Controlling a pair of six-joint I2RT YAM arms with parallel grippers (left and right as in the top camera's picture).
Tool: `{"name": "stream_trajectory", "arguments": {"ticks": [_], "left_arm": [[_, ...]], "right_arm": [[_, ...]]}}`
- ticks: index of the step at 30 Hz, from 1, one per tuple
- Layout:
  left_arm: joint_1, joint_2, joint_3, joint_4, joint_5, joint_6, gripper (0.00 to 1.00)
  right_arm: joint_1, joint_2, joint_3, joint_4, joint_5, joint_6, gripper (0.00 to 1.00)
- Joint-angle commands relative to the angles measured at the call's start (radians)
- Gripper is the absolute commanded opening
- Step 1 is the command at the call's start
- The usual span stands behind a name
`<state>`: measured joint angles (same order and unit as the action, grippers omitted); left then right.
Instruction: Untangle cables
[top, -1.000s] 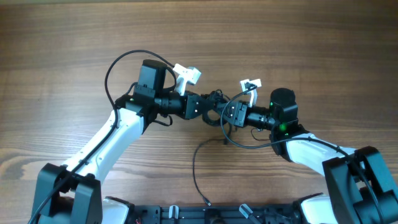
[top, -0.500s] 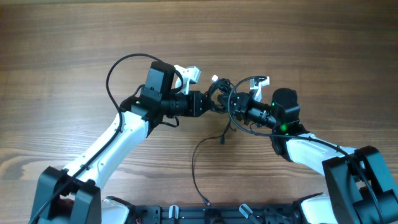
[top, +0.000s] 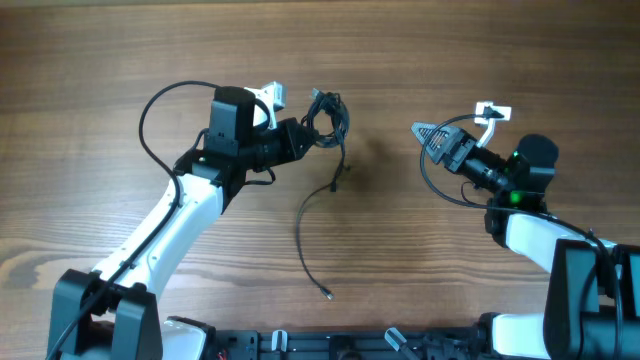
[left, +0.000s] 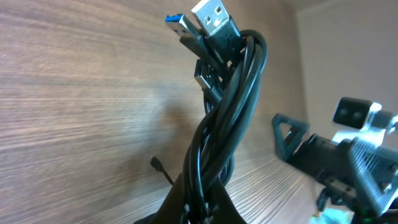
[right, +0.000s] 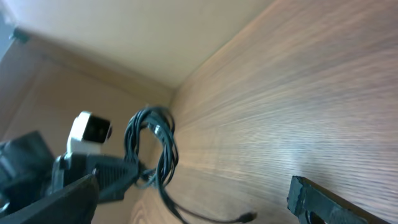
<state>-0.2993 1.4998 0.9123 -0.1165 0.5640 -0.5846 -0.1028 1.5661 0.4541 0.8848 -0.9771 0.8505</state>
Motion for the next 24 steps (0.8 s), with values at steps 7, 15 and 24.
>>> {"name": "stream_trajectory", "arguments": {"ticks": [7, 15, 24], "left_arm": [[-0.014, -0.008, 0.008, 0.132, 0.029, -0.367, 0.04], [-0.014, -0.008, 0.008, 0.157, 0.166, -0.365, 0.04], [-0.020, -0.008, 0.008, 0.134, 0.096, 0.145, 0.04]], "right_arm": [[0.416, -0.053, 0.002, -0.171, 0.573, -0.587, 0.99], [0.507, -0.051, 0.002, -0.198, 0.626, -0.655, 0.35], [0.396, -0.052, 0.002, -0.122, -0.198, -0.178, 0.04]]}}
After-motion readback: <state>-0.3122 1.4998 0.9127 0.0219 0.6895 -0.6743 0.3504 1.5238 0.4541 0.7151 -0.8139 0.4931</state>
